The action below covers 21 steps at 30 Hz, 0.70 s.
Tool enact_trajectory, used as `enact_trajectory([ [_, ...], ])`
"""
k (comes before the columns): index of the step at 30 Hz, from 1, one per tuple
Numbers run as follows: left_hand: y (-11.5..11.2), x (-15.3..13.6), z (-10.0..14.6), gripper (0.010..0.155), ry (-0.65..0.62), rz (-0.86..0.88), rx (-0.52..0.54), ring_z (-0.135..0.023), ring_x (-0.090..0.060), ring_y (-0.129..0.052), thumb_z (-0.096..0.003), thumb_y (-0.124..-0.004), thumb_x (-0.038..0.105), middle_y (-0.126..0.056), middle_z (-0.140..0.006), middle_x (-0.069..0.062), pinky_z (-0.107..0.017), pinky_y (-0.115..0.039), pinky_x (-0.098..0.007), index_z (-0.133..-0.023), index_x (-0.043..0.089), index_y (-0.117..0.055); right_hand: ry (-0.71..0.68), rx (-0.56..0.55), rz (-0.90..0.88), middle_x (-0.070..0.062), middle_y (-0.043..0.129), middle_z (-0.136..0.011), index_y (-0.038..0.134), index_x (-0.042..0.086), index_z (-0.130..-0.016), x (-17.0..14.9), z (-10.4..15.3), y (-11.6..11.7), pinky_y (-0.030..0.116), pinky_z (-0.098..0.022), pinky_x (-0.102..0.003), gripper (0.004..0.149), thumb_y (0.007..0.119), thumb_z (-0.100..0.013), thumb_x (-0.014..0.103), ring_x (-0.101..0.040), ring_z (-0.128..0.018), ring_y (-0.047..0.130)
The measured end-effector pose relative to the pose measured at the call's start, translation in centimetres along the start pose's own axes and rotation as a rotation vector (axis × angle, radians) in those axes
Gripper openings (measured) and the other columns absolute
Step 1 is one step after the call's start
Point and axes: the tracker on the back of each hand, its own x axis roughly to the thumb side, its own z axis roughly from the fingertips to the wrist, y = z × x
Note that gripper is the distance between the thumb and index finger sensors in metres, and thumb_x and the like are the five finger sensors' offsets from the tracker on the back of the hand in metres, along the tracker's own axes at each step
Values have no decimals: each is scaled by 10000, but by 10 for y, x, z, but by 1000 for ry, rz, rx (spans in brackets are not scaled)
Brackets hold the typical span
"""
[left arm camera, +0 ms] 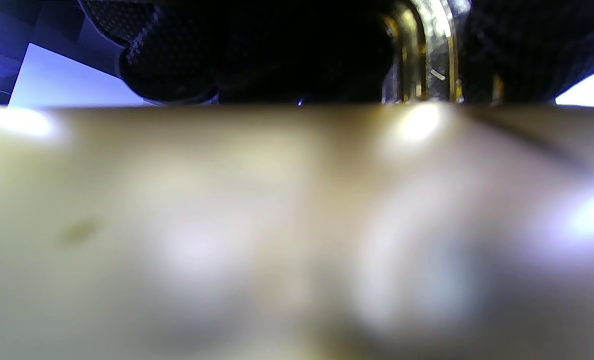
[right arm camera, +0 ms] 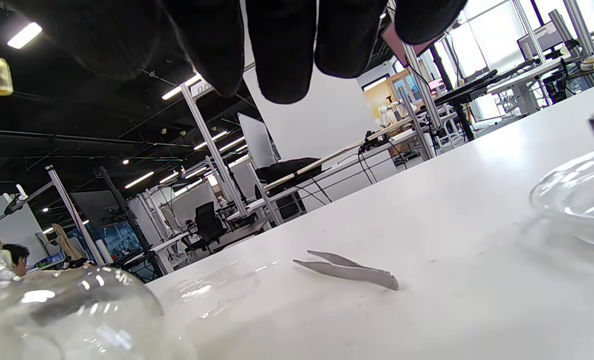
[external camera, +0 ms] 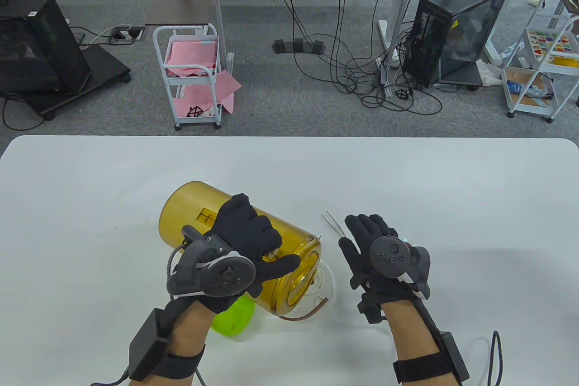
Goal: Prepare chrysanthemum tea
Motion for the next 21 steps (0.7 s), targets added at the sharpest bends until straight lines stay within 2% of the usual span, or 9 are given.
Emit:
enact_trajectory([
  [21,-2,2,-1,500,-7,0,-7,-557,-326,-932,-448,-893,728,-1034,-482,-29,-756,-544,-688,-545,250,-1000,7,-6,-8,-89,630,-1142,642,270,-1105,-2,0,-2,471,-717,-683,629,667,-553,572,-446,-1094,569],
])
